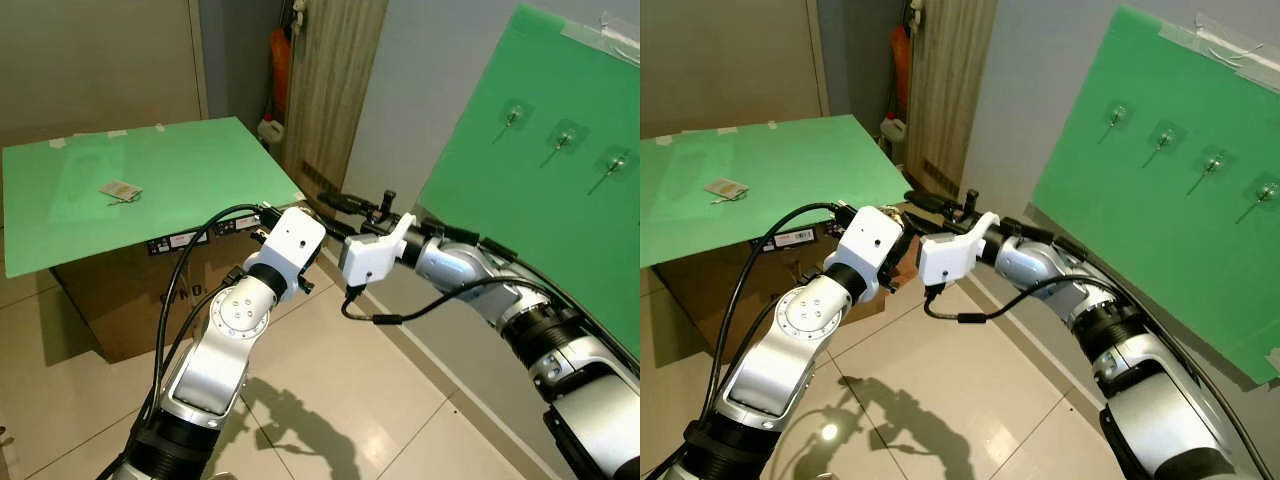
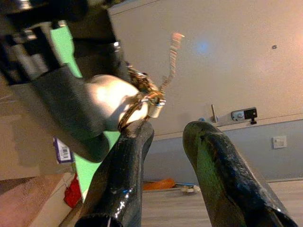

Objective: Hang keys on a hook

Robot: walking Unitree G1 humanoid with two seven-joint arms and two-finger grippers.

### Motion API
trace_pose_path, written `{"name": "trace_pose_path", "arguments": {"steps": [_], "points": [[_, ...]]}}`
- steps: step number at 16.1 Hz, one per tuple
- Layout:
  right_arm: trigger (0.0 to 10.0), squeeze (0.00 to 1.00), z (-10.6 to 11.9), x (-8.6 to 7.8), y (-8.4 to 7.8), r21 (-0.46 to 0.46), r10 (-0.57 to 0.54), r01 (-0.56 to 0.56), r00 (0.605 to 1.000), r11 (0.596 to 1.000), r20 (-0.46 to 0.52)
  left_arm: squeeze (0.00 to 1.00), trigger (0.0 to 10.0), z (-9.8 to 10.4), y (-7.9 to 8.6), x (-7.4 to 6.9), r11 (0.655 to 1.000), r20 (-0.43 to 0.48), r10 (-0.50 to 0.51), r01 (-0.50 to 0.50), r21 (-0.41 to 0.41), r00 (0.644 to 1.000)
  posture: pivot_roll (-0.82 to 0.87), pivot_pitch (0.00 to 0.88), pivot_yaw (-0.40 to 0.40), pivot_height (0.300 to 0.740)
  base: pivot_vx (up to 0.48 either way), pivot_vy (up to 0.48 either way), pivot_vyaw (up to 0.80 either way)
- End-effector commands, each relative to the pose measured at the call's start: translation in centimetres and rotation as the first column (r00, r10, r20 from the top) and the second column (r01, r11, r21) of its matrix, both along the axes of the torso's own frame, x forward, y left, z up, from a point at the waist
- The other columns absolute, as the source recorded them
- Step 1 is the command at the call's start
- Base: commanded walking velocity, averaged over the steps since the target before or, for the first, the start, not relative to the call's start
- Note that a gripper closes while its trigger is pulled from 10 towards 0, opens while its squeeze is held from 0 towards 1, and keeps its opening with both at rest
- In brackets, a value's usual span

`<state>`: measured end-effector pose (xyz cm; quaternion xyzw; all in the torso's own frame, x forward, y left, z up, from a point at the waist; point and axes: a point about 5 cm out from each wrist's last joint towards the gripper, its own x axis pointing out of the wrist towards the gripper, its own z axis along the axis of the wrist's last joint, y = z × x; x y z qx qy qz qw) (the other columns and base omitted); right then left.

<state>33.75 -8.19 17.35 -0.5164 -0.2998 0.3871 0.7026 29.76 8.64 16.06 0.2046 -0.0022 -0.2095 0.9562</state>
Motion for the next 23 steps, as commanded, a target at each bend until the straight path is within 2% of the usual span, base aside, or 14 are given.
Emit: {"name": "trace_pose_path", "arguments": {"steps": [1,4,6,10,12,17,19,23], "points": [[10.0,0.00,-1.6,-0.4,-0.2,-0.040,0.001,-0.003,0.999,0.999,-0.044,0.00,0.0,0.5,-0.6,-0.2,1.000,0.017,-0.030,0.030,0.002,0.999,-0.02,0.041,-0.126,0.740,0.000,0.000,0.00],[10.0,0.00,-3.1,-0.7,-0.3,-0.038,-0.031,0.028,0.995,0.999,-0.091,0.00,0.0,0.2,-0.4,-0.4,1.000,0.004,-0.028,0.028,0.009,1.000,-0.01,0.053,-0.117,0.740,0.000,0.000,0.00],[10.0,0.00,-4.7,-0.8,-0.6,-0.045,-0.080,0.073,0.984,0.996,-0.162,0.00,0.0,0.1,-0.1,-0.4,1.000,-0.009,-0.027,0.027,0.016,1.000,-0.01,0.060,-0.111,0.740,0.000,0.000,0.00],[10.0,0.00,-6.4,-1.0,-1.0,-0.046,-0.136,0.129,0.962,0.991,-0.236,0.00,0.0,-0.6,0.2,-0.6,0.998,-0.065,-0.040,0.043,0.041,0.997,0.00,0.065,-0.102,0.740,0.000,0.000,0.00],[10.0,0.00,-5.9,-1.1,-0.8,-0.016,-0.122,0.122,0.967,0.992,-0.224,0.00,0.0,-0.4,0.3,-0.5,0.998,-0.063,-0.038,0.041,0.043,0.997,0.00,0.063,-0.100,0.740,0.000,0.000,0.00],[10.0,0.00,-4.9,-0.5,-0.8,-0.007,-0.130,0.131,0.976,0.991,-0.173,0.00,0.0,-0.3,0.4,-0.4,0.998,-0.059,-0.038,0.041,0.050,0.998,-0.01,0.052,-0.100,0.740,0.000,0.000,0.00],[10.0,0.00,-1.9,0.0,-0.6,0.042,-0.099,0.098,0.995,0.994,0.001,0.00,0.0,-0.2,0.4,-0.2,0.999,-0.041,-0.022,0.024,0.048,0.999,-0.01,0.042,-0.105,0.740,0.000,0.000,0.00],[10.0,0.00,-0.4,0.5,-0.7,0.091,-0.115,0.108,0.991,0.990,0.067,0.00,0.0,-0.2,0.3,-0.2,0.999,-0.033,-0.021,0.023,0.047,0.999,-0.01,0.035,-0.111,0.740,0.000,0.000,0.00]]}}
